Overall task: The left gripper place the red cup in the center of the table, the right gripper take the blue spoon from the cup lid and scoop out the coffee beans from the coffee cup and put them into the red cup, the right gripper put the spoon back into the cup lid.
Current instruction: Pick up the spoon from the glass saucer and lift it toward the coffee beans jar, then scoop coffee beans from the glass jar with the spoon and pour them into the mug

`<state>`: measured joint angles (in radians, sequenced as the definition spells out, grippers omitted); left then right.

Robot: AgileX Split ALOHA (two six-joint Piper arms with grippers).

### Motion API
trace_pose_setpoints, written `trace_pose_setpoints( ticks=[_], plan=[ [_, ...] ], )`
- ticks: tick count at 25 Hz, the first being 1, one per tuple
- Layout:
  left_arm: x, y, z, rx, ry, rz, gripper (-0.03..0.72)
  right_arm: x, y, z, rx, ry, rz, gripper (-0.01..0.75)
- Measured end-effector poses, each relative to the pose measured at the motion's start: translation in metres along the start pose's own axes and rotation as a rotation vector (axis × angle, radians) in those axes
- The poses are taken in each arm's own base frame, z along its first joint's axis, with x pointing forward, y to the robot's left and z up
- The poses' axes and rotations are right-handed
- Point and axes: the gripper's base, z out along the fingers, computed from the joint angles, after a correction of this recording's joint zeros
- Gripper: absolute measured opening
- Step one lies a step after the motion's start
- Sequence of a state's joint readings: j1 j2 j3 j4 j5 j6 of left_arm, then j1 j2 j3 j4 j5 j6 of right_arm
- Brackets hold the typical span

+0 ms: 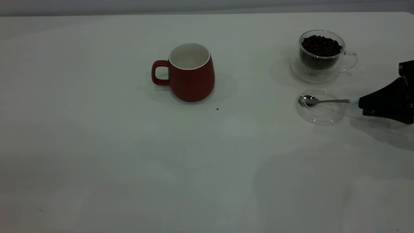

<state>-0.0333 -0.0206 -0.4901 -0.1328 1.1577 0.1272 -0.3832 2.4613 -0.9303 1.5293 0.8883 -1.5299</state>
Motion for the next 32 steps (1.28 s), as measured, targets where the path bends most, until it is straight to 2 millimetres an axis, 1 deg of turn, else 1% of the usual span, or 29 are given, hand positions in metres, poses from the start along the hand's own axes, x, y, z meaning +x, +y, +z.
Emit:
trace_pose_setpoints(
  ticks=[2,11,14,17,20,23,27,29,32],
  plan=[
    [0.0,0.0,0.0,0.0,0.0,0.0,0.587,0.001,0.002,0.0,-0.017,0.007,-0.007,0.115],
    [0.0,0.0,0.0,0.0,0.0,0.0,0.587,0.002,0.002,0.0,-0.023,0.028,-0.028,0.113],
    [0.0,0.0,0.0,0.0,0.0,0.0,0.587,0.001,0.006,-0.004,-0.013,0.045,-0.053,0.113],
    [0.0,0.0,0.0,0.0,0.0,0.0,0.587,-0.006,0.016,-0.016,0.027,0.043,-0.097,0.113],
    [0.0,0.0,0.0,0.0,0.0,0.0,0.587,-0.014,0.031,-0.03,0.047,0.029,-0.139,0.112],
    [0.0,0.0,0.0,0.0,0.0,0.0,0.587,-0.023,0.05,-0.046,0.055,-0.004,-0.193,0.111],
    [0.0,0.0,0.0,0.0,0.0,0.0,0.587,-0.031,0.076,-0.063,0.021,-0.059,-0.248,0.111],
    [0.0,0.0,0.0,0.0,0.0,0.0,0.587,-0.036,0.084,-0.069,0.005,-0.096,-0.251,0.111],
    [0.0,0.0,0.0,0.0,0.0,0.0,0.587,-0.053,0.09,-0.073,-0.009,-0.14,-0.244,0.111]
  ],
)
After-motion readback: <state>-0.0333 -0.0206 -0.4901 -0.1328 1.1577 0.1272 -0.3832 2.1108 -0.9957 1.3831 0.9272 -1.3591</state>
